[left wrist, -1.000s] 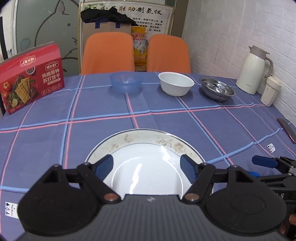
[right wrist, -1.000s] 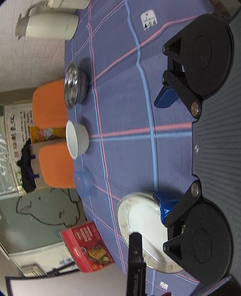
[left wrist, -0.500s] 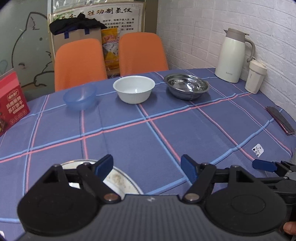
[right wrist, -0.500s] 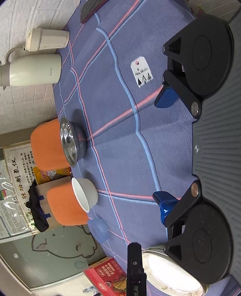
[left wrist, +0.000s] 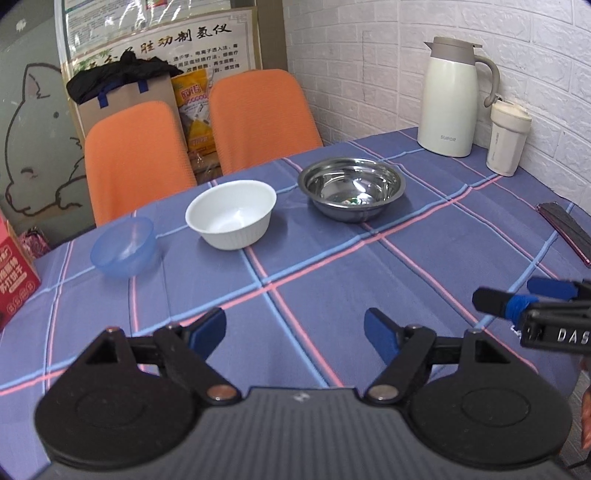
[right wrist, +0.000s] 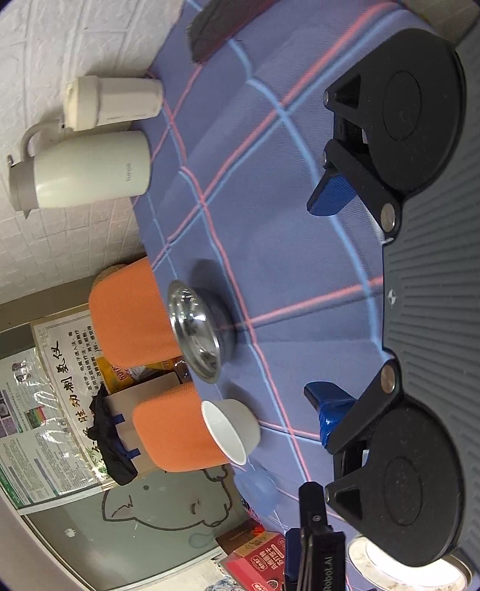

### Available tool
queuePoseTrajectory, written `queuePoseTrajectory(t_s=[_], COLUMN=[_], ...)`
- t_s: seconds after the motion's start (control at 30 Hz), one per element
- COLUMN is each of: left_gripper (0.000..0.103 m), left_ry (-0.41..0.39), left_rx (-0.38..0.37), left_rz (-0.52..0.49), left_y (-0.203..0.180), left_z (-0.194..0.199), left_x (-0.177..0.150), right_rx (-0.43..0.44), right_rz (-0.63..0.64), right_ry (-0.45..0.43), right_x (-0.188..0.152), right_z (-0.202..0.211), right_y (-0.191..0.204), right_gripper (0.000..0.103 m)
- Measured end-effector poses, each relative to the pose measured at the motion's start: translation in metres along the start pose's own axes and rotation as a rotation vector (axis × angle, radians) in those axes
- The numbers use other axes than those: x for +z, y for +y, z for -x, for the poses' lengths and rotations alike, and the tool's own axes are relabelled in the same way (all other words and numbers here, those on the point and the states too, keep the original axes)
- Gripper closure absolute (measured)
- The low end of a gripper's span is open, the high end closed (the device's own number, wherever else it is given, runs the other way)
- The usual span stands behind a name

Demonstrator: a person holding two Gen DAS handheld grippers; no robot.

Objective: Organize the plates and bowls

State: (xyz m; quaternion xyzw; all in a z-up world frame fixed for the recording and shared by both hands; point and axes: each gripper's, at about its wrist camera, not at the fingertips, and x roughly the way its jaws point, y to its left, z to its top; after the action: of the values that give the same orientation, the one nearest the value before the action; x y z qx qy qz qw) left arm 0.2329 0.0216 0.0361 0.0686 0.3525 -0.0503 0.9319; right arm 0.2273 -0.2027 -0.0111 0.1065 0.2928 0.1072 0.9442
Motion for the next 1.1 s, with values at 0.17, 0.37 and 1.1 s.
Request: queuePoseTrajectory(t_s=[0.17, 0.37, 1.1], left_gripper=[0.024, 0.023, 0.021], left_ry=[0.008, 0.009, 0.14], left_rx=[0.006, -0.002, -0.16], left_rz=[-0.034, -0.042, 0.045], left_y=[-0.003, 0.005, 0.004], left_z=[-0.018, -0.036, -0.229], left_x=[0.014, 0.033, 0.164], right_rx=[-0.002, 0.027, -0.024], right_rz=[0.068, 0.138, 0.016], right_ry=[-0.011, -0.021, 0.124], right_x=[0.021, 0.043, 0.106], right_z=[-0.016, -0.039, -0.18], right_y=[0.003, 0.009, -0.014], right_gripper=[0.019, 0.019, 0.019])
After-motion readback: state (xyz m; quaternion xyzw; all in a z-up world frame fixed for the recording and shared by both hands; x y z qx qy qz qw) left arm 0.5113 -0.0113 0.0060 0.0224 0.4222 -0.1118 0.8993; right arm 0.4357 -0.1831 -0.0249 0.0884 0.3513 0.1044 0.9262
